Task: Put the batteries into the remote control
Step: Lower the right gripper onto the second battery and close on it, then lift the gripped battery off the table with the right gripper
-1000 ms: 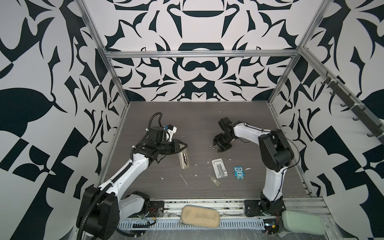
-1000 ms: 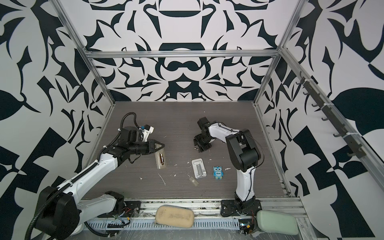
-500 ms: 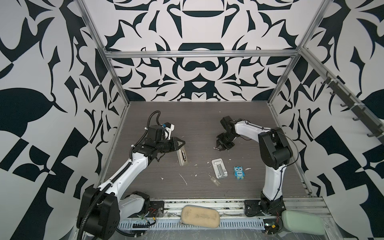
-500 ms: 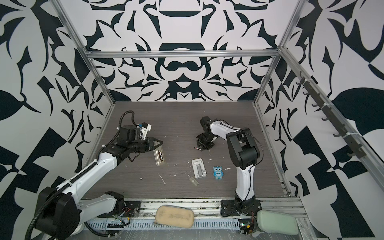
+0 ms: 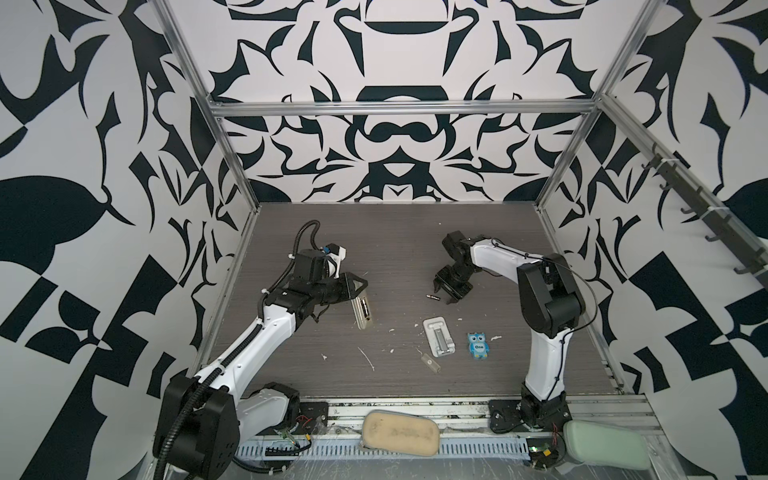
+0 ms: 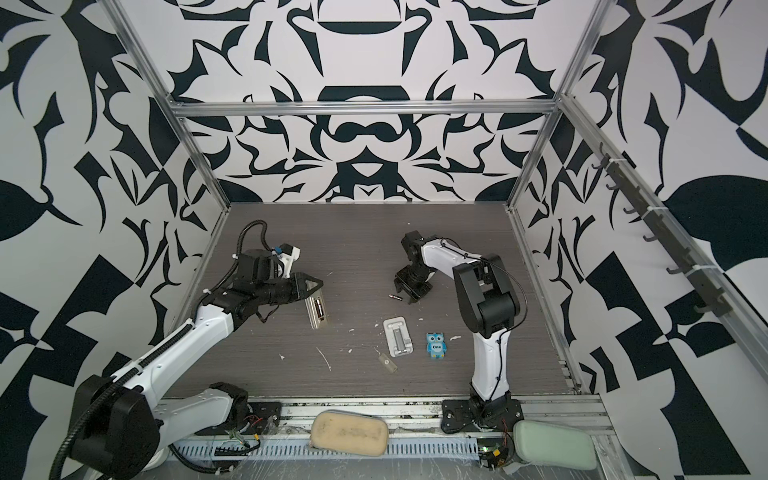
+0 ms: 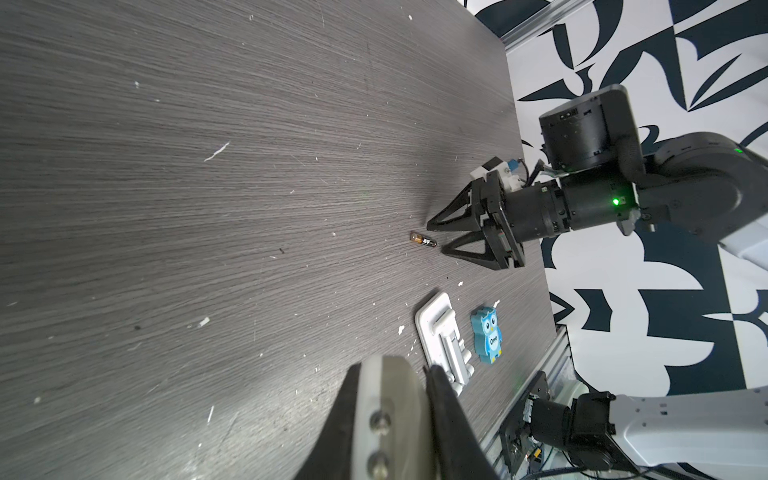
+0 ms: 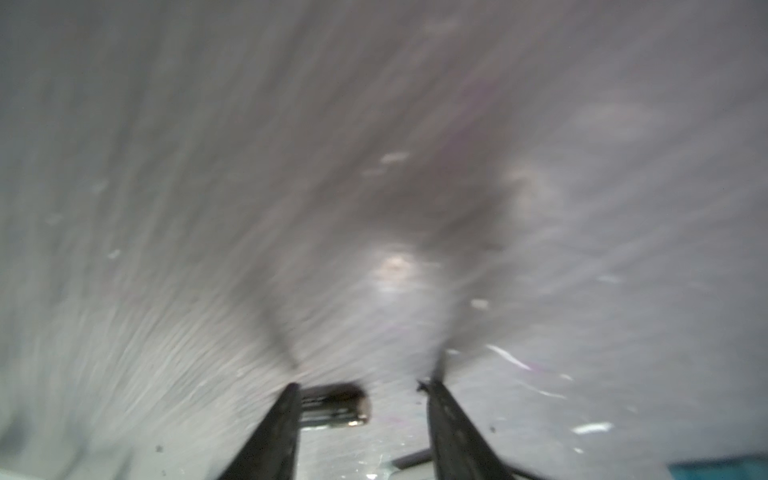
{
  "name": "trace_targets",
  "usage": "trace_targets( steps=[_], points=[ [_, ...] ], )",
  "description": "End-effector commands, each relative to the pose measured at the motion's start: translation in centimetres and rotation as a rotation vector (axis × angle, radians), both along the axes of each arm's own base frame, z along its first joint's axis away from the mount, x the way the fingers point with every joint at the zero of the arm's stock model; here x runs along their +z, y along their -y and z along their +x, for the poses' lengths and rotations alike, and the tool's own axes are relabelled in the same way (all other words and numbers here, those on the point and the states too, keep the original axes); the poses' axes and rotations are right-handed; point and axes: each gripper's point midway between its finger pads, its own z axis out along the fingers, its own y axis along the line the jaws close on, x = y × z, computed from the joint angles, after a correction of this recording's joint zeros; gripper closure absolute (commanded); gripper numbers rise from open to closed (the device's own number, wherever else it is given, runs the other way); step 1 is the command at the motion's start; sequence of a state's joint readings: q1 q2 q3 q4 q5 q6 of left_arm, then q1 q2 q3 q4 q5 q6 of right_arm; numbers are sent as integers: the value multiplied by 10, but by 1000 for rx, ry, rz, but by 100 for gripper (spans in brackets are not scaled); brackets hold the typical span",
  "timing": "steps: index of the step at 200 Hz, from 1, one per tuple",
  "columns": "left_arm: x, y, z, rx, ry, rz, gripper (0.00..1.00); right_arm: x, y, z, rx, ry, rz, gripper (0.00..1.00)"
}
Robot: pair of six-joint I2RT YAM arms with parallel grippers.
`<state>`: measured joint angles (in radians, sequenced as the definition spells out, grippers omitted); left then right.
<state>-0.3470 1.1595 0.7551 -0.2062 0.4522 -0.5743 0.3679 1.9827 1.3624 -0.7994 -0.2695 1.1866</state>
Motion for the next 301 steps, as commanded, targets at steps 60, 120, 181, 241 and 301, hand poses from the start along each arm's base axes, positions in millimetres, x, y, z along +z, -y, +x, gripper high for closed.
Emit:
trace_targets(
  steps=[60, 120, 181, 241, 301],
  points=[
    [24, 0, 1, -20, 67, -3, 100, 28, -21, -9, -87, 17, 33, 33],
    [28, -9, -9, 6, 82, 11, 100, 21, -35, 8, -107, 37, 42, 33],
    [32, -8, -10, -9, 86, 21, 100, 11, -33, 12, -139, 43, 25, 38],
    [31, -8, -10, -21, 86, 32, 100, -5, -28, 4, -120, 9, -14, 46],
    [28, -8, -6, -11, 87, 41, 100, -24, -20, -3, -45, -36, -75, 60]
  ],
)
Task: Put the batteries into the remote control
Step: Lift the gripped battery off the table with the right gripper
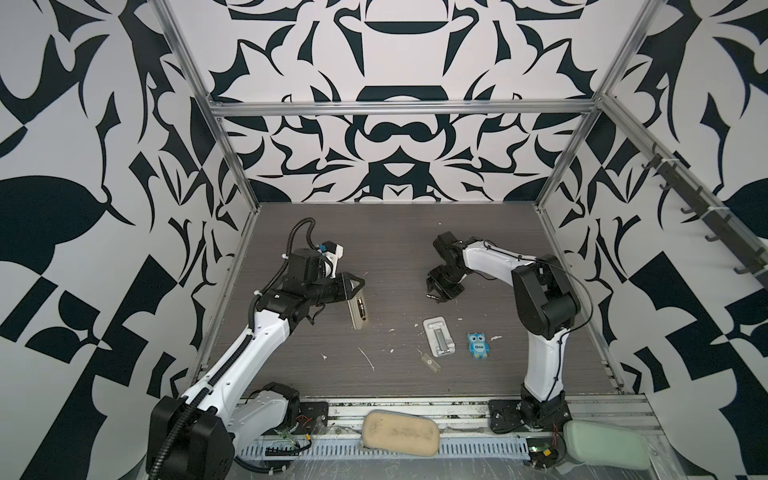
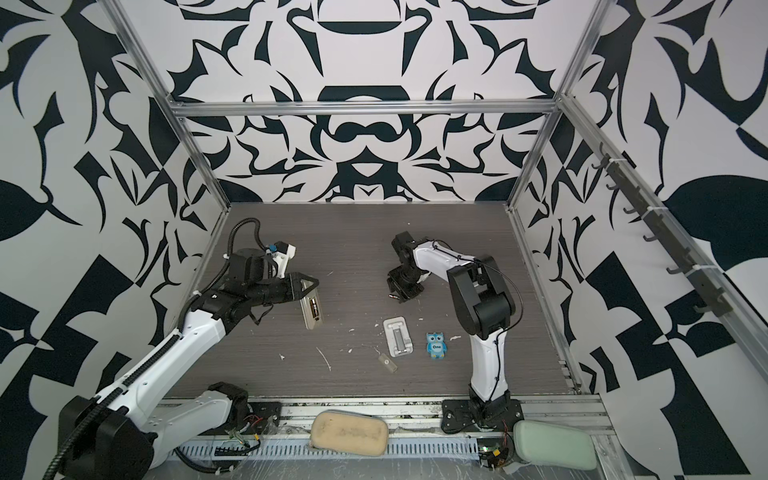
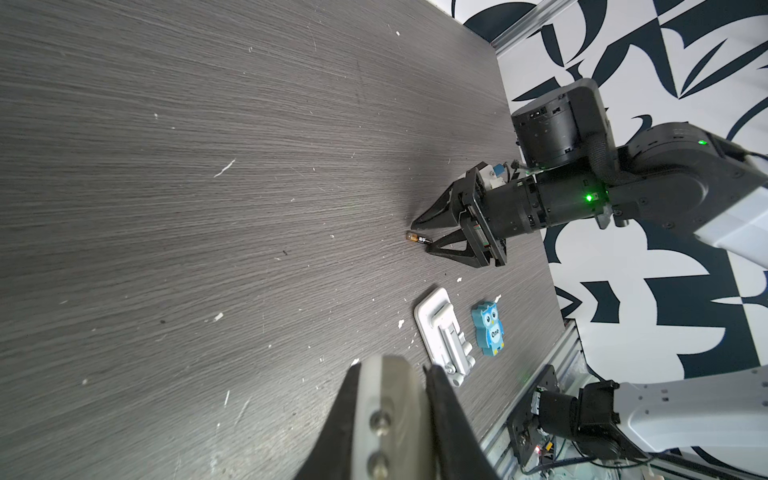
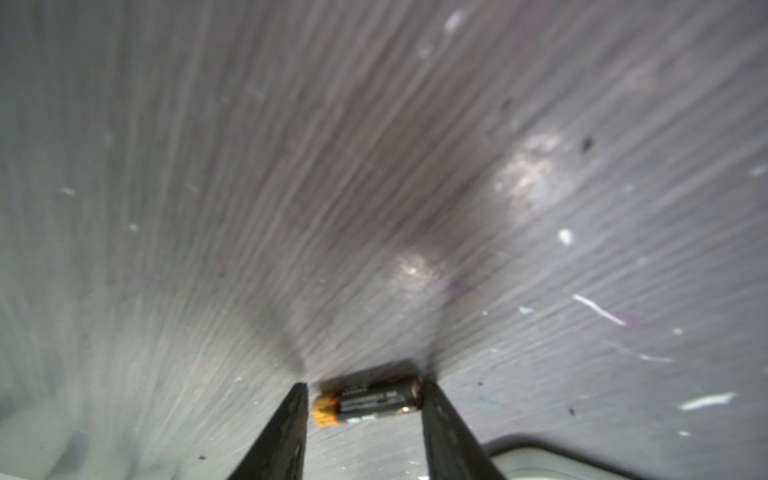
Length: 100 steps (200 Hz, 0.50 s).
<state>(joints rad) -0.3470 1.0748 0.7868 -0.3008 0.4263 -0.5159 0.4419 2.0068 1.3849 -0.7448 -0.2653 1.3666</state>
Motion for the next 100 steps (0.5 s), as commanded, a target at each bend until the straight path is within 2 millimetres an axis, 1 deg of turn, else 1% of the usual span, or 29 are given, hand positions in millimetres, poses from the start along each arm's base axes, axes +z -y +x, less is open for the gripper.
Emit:
trace_targets(
  steps=[1, 19, 45, 58, 81, 100],
  points=[
    [6, -1, 4, 0, 20, 5, 100, -22, 11, -6, 58, -41, -85, 61],
    [4, -1, 5, 4, 18, 7, 100, -27, 12, -7, 116, -59, -111, 66],
    [4, -2, 8, 13, 19, 13, 100, -32, 17, -6, 184, -60, -144, 77],
    [2, -2, 9, 21, 17, 13, 100, -30, 20, -1, 242, -51, -171, 83],
    [-3, -4, 9, 34, 15, 13, 100, -28, 27, 7, 341, -38, -223, 90],
    [-6, -3, 11, 35, 10, 16, 100, -20, 35, 18, 419, 6, -283, 95]
  ],
)
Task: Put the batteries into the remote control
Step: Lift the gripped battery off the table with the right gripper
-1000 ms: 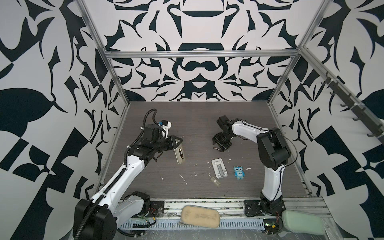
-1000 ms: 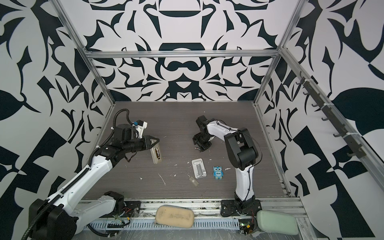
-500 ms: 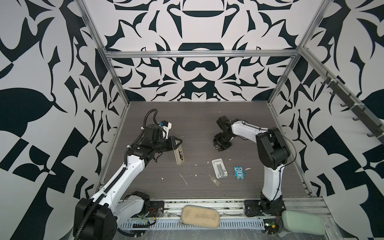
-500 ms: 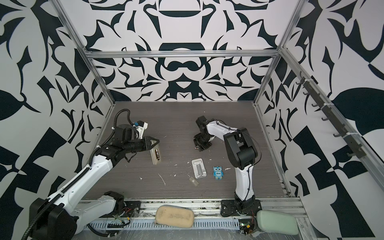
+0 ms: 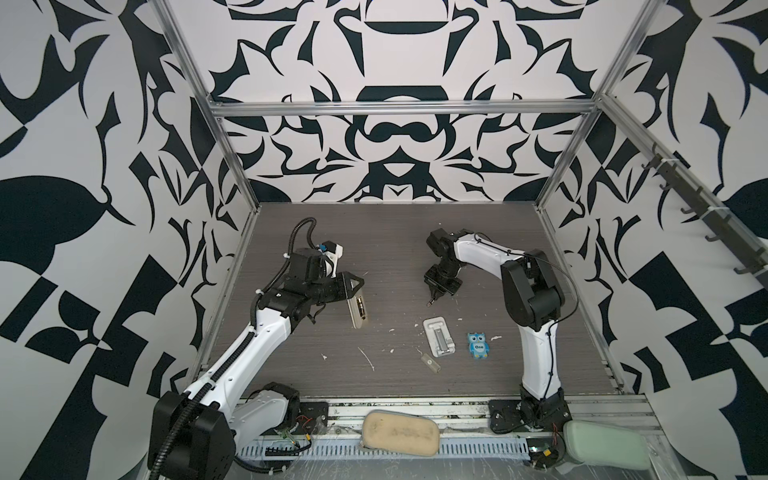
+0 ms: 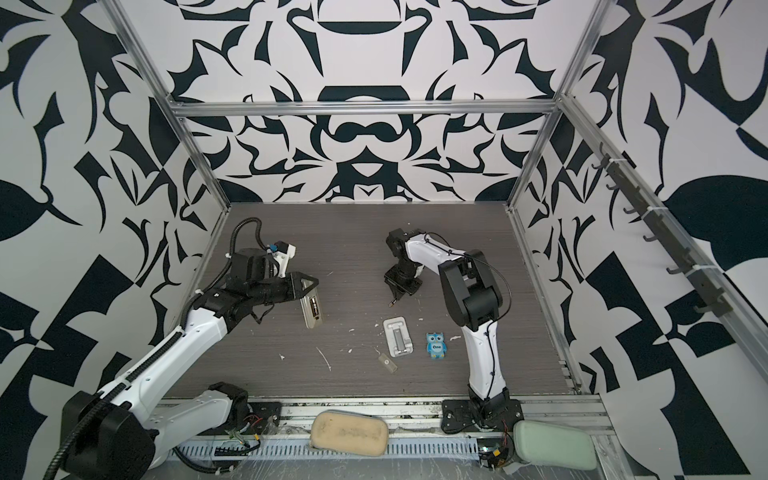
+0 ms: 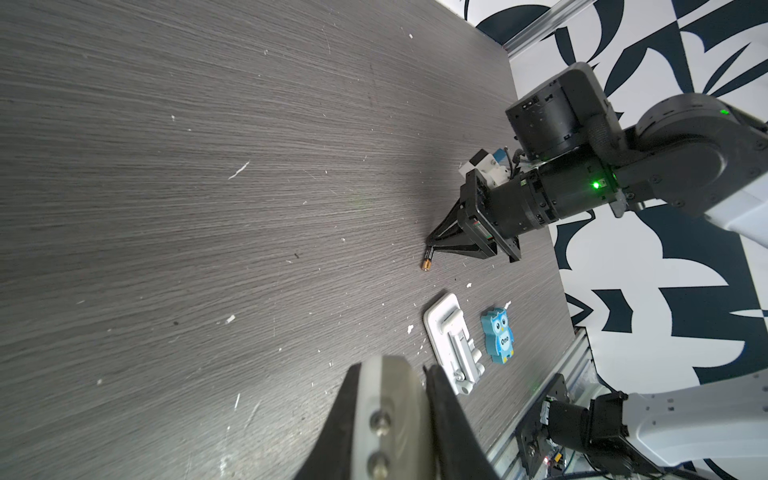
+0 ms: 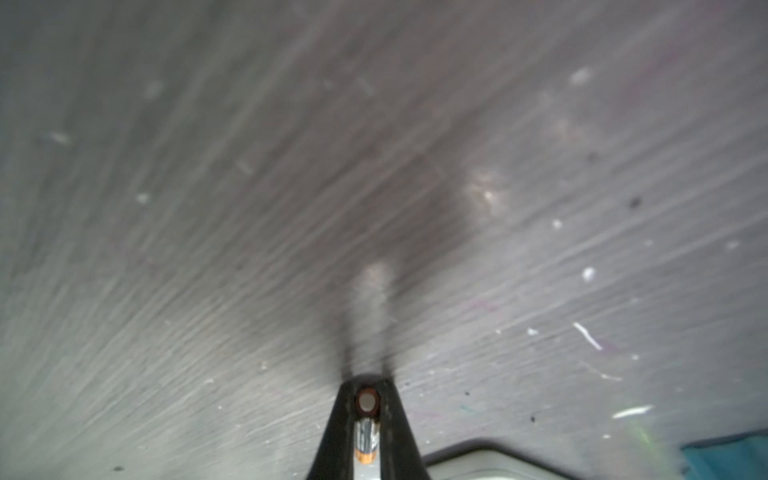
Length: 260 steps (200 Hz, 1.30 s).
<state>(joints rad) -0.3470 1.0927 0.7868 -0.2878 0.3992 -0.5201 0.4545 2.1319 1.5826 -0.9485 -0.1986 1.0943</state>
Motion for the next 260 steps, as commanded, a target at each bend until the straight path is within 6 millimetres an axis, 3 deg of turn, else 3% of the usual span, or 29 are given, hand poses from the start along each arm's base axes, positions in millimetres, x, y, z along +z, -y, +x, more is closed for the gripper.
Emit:
trace_targets(
  steps=[1, 65, 124, 176, 226, 260],
  points=[
    [-1, -1, 5, 12, 12, 1, 100, -17, 31, 13, 156, 55, -179, 96],
    [0, 6, 13, -14, 3, -1, 100, 29, 51, 63, 569, 324, -345, 100],
    [-3, 25, 12, -38, 5, -57, 100, 22, 30, 45, 858, 357, -266, 100],
    [-1, 46, 19, -10, 25, -114, 100, -10, 22, 30, 938, 279, -191, 100],
    [4, 53, 17, 19, 31, -134, 100, -8, 23, 24, 944, 288, -188, 79],
    [4, 49, 14, 28, 30, -118, 100, 4, 21, 22, 937, 312, -173, 62]
  ],
)
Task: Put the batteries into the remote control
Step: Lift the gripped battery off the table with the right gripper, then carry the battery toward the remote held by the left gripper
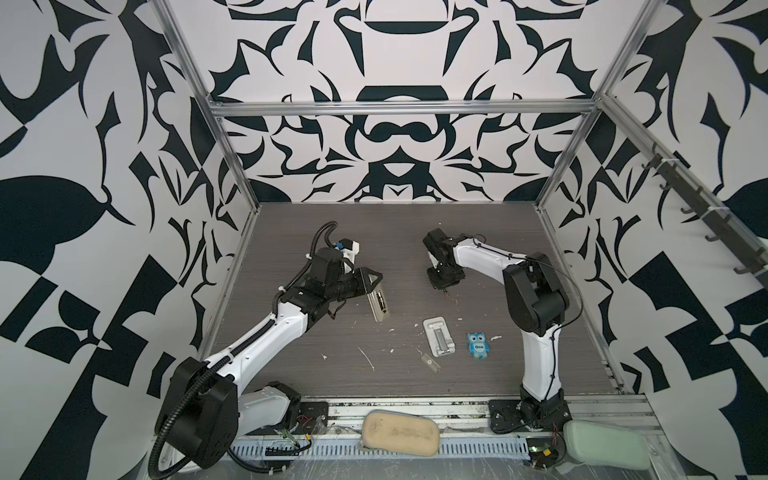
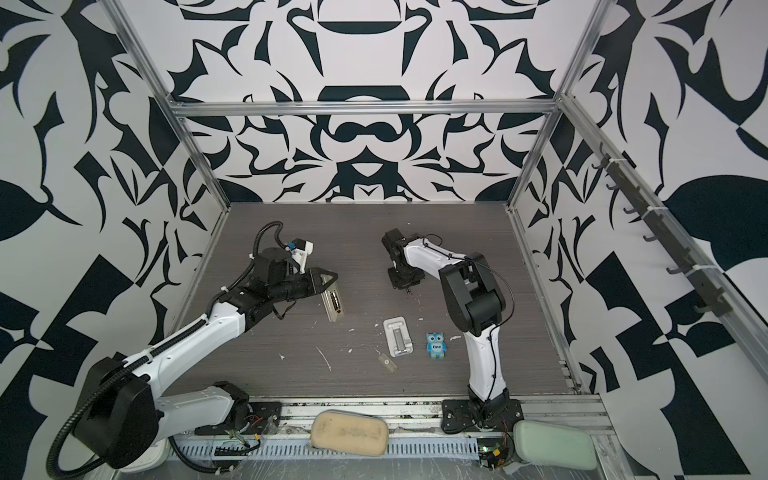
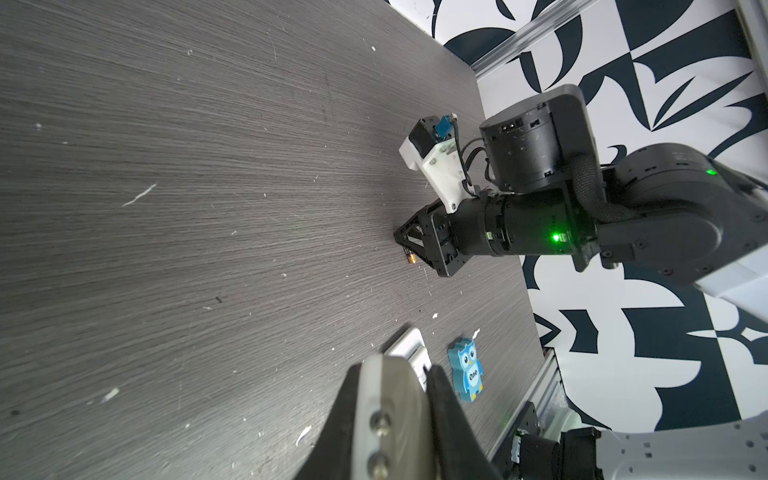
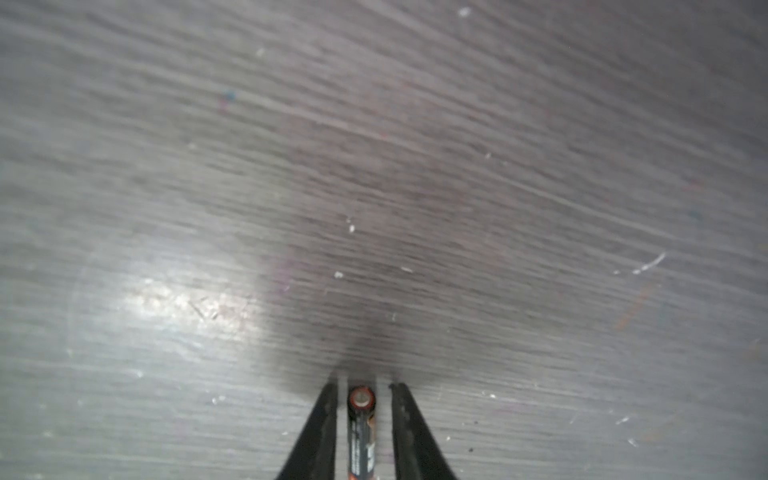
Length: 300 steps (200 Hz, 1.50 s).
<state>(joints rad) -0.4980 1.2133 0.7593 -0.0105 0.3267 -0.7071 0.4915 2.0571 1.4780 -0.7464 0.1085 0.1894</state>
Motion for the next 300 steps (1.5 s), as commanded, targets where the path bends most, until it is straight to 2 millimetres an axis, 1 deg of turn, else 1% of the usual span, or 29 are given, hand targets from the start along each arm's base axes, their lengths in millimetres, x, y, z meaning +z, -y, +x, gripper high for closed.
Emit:
trace_targets(
  steps=[1, 10, 31, 67, 92, 138, 158, 178, 200, 210, 228, 244, 266, 281, 289, 292, 300],
  points=[
    [7, -3, 1, 25, 25, -10, 100, 1, -2, -15, 12, -36, 23, 62],
    [8, -4, 1, 27, 27, -12, 100, 3, -2, -17, 10, -37, 25, 61],
    [11, -2, -1, 24, 31, -9, 100, 4, 0, -21, 10, -40, 28, 60],
    [10, -3, -6, 33, 34, 1, 100, -3, 5, -34, 0, -72, 21, 62],
    [11, -1, -8, 31, 36, 0, 100, -9, 8, -37, -15, -86, 21, 65],
    [12, 4, -9, 17, 36, -1, 100, -16, 17, -36, -55, -98, 30, 79],
    [12, 5, -7, 17, 36, -1, 100, -17, 20, -37, -66, -99, 29, 88],
    [12, 7, -5, 12, 38, -6, 100, -15, 21, -36, -67, -91, 34, 92],
    [12, 10, -3, 4, 39, -15, 100, -8, 17, -34, -58, -75, 59, 98],
    [12, 12, -2, 4, 41, -25, 100, 0, 14, -32, -53, -59, 78, 99],
    [13, 14, -1, 7, 40, -58, 100, 25, 7, -28, -41, -14, 127, 100],
    [16, 18, 1, 5, 42, -90, 100, 55, 2, -29, -25, 27, 177, 100],
    [17, 22, 5, 0, 44, -94, 100, 96, -4, -38, -11, 49, 247, 100],
    [17, 24, 10, -5, 44, -104, 100, 130, -14, -45, 22, 92, 303, 100],
    [23, 25, 12, -7, 53, -123, 100, 148, -19, -51, 48, 109, 317, 100],
    [14, 27, 15, -7, 32, -115, 100, 154, -21, -53, 57, 112, 318, 100],
    [15, 29, 18, -10, 31, -128, 100, 168, -27, -59, 81, 110, 326, 100]
  ],
)
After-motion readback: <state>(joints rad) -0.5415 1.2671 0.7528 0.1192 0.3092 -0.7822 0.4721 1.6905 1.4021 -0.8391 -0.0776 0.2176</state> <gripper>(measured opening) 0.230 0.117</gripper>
